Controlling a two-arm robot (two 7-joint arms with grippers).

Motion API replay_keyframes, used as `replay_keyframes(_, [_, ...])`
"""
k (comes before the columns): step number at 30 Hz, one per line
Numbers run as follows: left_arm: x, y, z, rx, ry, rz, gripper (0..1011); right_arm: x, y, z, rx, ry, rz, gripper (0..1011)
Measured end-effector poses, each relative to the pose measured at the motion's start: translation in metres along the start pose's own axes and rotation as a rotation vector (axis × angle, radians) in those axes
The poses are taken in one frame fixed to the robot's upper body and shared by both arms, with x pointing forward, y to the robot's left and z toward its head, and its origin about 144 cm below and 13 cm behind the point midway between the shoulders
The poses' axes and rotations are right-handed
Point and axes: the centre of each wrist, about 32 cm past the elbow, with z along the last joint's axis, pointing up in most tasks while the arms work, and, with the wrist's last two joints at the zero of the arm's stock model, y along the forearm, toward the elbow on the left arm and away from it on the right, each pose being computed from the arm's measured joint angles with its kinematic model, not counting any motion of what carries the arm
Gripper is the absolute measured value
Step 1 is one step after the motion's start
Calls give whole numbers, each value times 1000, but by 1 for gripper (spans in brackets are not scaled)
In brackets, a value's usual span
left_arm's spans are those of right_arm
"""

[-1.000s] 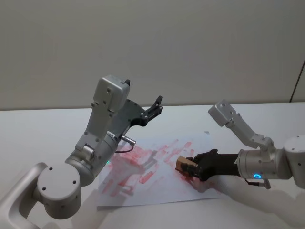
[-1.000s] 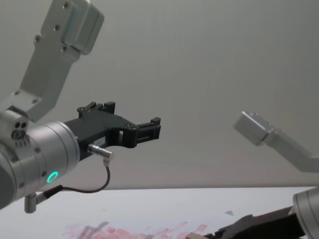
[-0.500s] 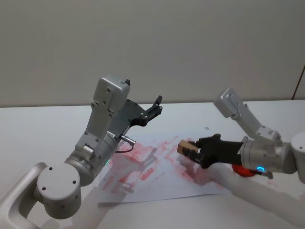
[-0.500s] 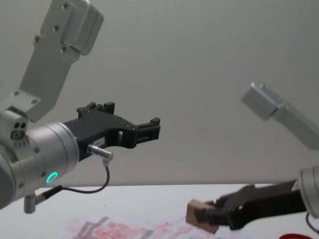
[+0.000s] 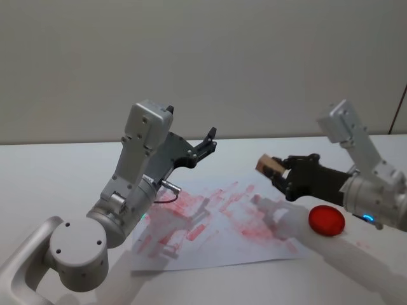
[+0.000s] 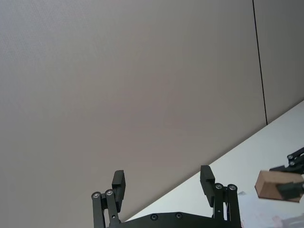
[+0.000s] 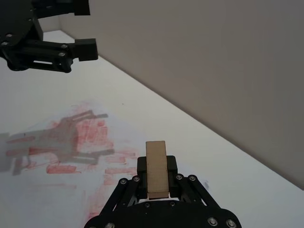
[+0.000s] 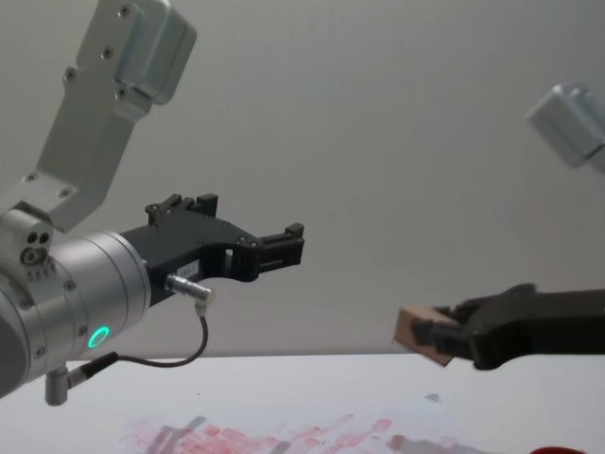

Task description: Use the one hand to pick up the stamp and affix it onto the A4 paper.

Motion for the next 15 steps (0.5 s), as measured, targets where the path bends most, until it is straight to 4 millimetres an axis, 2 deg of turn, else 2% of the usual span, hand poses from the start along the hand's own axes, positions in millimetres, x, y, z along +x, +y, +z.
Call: replay_keyframes(15, [0, 0, 0, 0, 0, 0, 1001, -16, -38, -18, -10, 68, -201, 224])
